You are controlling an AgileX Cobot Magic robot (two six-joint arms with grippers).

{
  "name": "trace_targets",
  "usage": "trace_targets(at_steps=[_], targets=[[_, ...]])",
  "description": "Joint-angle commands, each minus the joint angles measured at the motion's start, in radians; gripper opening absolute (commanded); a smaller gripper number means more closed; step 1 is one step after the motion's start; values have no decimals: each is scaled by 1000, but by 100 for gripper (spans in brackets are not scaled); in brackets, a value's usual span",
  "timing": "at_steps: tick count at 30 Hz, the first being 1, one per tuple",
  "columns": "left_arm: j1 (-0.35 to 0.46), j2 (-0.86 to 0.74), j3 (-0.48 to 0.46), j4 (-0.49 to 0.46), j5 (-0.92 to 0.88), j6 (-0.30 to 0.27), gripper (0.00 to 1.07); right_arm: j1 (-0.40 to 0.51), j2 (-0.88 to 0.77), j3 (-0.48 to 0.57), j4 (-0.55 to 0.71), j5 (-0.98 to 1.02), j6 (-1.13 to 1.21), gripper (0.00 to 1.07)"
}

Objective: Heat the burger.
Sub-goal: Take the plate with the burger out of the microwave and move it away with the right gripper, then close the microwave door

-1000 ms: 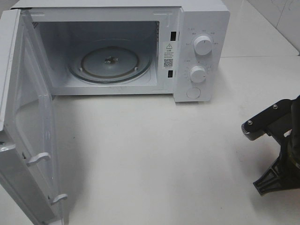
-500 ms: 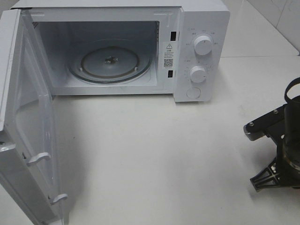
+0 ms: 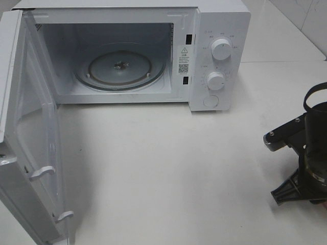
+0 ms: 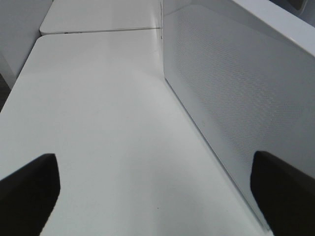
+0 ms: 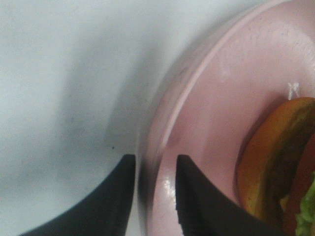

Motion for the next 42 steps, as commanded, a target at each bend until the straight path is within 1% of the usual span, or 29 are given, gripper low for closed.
trace_targets(at_steps=[1,2,5,7,8,9,10,12,13,14,15,17,20,22,23,24,25,26,27,28,30,31,33,41,42], targets=[[4,-21,2,-2,-4,-5,98,-4,-34,-23,39,50,-31,48],[4,-21,2,-2,-4,-5,98,-3,-66,-32,73,64,-65,53],[4,-21,2,-2,-4,-5,98,-3,-88,-37,94,64,-87,55],[4,-21,2,-2,-4,-5,98,-3,-165,-39,150,55,-141,59],[4,-21,2,-2,-4,-5,98,-3,-165,-39,150,55,-141,59],[4,-21,2,-2,-4,-5,98,-3,-221,-39,193,51,-176,60],[4,-21,2,-2,-4,-5,98,-3,-221,-39,193,51,-176,60],[4,-21,2,-2,-4,-5,98,-3,-355,-40,310,29,-296,60],[4,-21,2,-2,-4,-5,98,-3,-355,-40,310,29,-296,60],[4,-21,2,-2,-4,-5,98,-3,-391,-40,348,29,-344,61],[4,-21,2,-2,-4,-5,98,-3,-391,-40,348,29,-344,61],[4,-21,2,-2,-4,-5,98,-3,-533,-40,515,30,-554,65],[4,-21,2,-2,-4,-5,98,-3,-569,-40,549,32,-608,68],[4,-21,2,-2,-4,-5,98,-3,-694,-40,649,62,-771,79],[4,-21,2,-2,-4,-5,98,-3,-694,-40,649,62,-771,79],[4,-21,2,-2,-4,-5,98,-3,-723,-40,672,83,-797,82],[4,-21,2,-2,-4,-5,98,-3,-782,-40,729,141,-826,84],[4,-21,2,-2,-4,-5,98,-3,-782,-40,729,141,-826,84],[4,-21,2,-2,-4,-5,98,-3,-830,-40,779,214,-852,83],[4,-21,2,-2,-4,-5,98,-3,-830,-40,779,214,-852,83],[4,-21,2,-2,-4,-5,98,-3,-899,-40,827,304,-888,82],[4,-21,2,-2,-4,-5,98,-3,-899,-40,827,304,-888,82],[4,-21,2,-2,-4,-5,98,-3,-969,-40,840,375,-909,81],[4,-21,2,-2,-4,-5,98,-3,-1097,-40,830,475,-916,78],[4,-21,2,-2,-4,-5,98,-3,-1140,-40,814,487,-916,77]])
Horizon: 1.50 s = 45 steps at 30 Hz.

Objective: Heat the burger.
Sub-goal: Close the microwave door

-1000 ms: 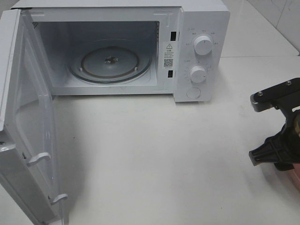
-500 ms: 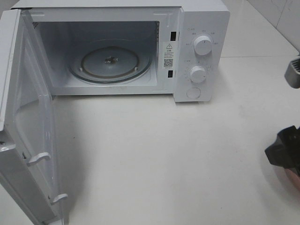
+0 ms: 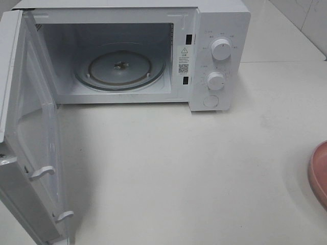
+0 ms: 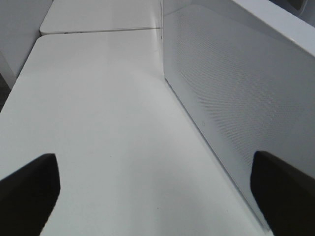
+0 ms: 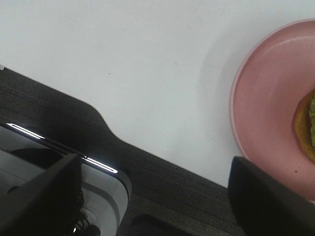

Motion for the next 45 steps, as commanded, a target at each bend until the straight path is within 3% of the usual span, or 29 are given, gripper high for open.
trace_targets(at_steps=[1,8,17,27,39,45], targets=[[4,-21,2,-2,-4,-5,98,-3,-51,-2,-23,29,-15,77],[4,-21,2,-2,-4,-5,98,-5,-249,11,-72,21,-11,76],[4,-21,2,-2,-4,-5,98,-20,-327,29,-58,-7,46,76],[4,-21,2,-2,-4,-5,98,-238,-468,24,-12,-6,-34,76],[4,-21,2,-1,-3,-5,98,-395,-634,54,6,-55,-41,76],[4,-21,2,1,-2,-5,98,-400,-634,54,7,-55,-40,76]])
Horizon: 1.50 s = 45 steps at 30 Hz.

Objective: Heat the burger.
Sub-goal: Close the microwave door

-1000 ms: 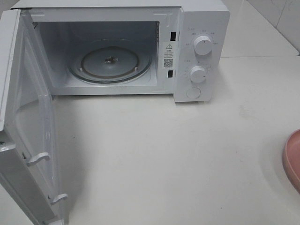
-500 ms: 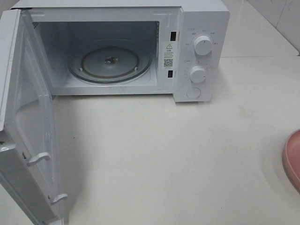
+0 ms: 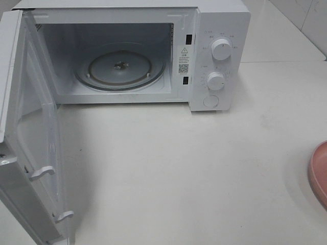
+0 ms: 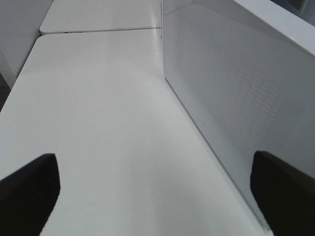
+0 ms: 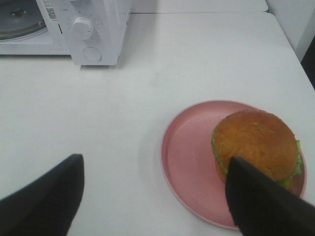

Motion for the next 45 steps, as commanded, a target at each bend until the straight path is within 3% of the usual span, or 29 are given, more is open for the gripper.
trace_targets(at_steps=[1,45], targets=[[4,-21,0,-1,-2,-5,98,-4,-26,2,1,-9,-13,76],[4,-20,-1,-1,-7,-19,98,-4,-26,2,1,-9,-13,75]])
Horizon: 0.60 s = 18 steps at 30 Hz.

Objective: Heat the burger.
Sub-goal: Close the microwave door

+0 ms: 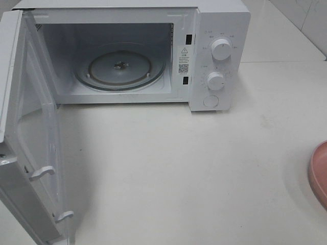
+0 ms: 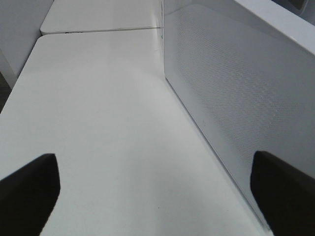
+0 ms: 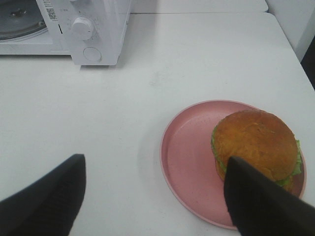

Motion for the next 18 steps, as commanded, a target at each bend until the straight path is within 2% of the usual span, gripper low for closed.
trace_targets(at_steps=[1,7,9,10,11,12,13,14,15,16,17,18], targets=[[4,-20,-2,-3,-10,-26,98,-4,-26,2,1,-9,-13,75],[4,-13,-33,15,-29,-65,92,-4,-26,2,1,-9,-13,75],[4,24,-51,66,-43,-103,83,-4,-26,2,1,-9,-13,75],[4,24,-51,66,-43,-103,83,-4,-26,2,1,-9,-13,75],[4,55,-53,107,-63,-138,74,-4,-26,2,1,-9,-13,75],[4,55,-53,107,-63,-138,74,-4,-26,2,1,-9,-13,75],[4,94,-53,163,-80,-166,58,-4,-26,2,1,-9,-13,75],[4,114,-53,191,-93,-170,47,-4,-26,2,1,-9,-13,75],[4,114,-53,191,-93,-170,47,-4,-26,2,1,-9,-13,75],[4,149,-53,237,-117,-170,19,-4,-26,2,1,-9,-13,75],[4,149,-53,237,-117,-170,19,-4,-26,2,1,-9,-13,75],[4,183,-53,274,-140,-167,0,-4,-26,2,1,-9,-13,75]])
